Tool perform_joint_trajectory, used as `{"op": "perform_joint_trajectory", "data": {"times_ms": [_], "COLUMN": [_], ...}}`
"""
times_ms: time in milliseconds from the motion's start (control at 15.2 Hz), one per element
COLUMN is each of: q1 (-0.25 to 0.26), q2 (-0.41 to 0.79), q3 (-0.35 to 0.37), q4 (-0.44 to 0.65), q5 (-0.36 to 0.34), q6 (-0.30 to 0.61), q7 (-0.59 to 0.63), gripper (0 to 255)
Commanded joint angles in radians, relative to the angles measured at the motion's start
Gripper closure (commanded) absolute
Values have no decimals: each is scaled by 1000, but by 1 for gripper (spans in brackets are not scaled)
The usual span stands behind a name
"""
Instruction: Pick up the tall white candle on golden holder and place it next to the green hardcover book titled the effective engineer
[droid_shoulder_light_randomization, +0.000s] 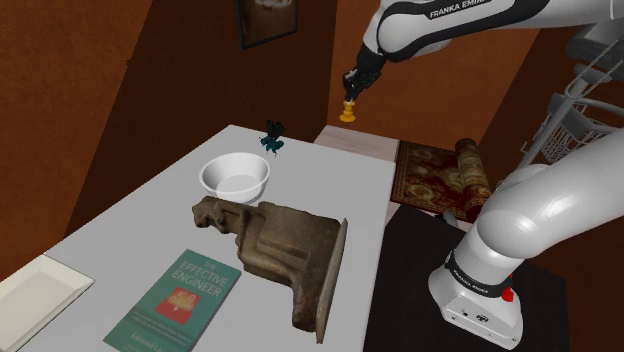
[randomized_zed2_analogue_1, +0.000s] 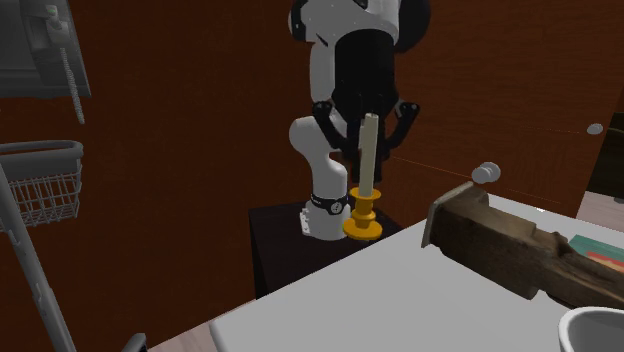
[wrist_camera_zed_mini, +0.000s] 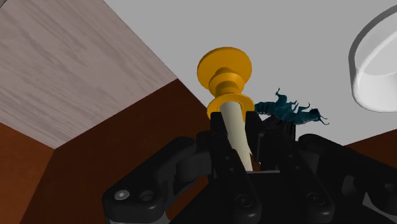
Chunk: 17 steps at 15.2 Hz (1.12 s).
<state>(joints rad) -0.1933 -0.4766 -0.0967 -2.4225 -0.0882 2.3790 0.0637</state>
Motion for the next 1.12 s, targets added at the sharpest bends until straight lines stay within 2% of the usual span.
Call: {"op": "perform_joint_trajectory", "data": {"times_ms": [0,528,1056], "q1": [10,50,77], "q2": [4,65,189], "q3": [41,218,386], "q4": [4,65,200], "q5": [-2,-23,-81], "q6": [-3,-19,-58], "q7": [53,280,509], "gripper": [255,255,255]}}
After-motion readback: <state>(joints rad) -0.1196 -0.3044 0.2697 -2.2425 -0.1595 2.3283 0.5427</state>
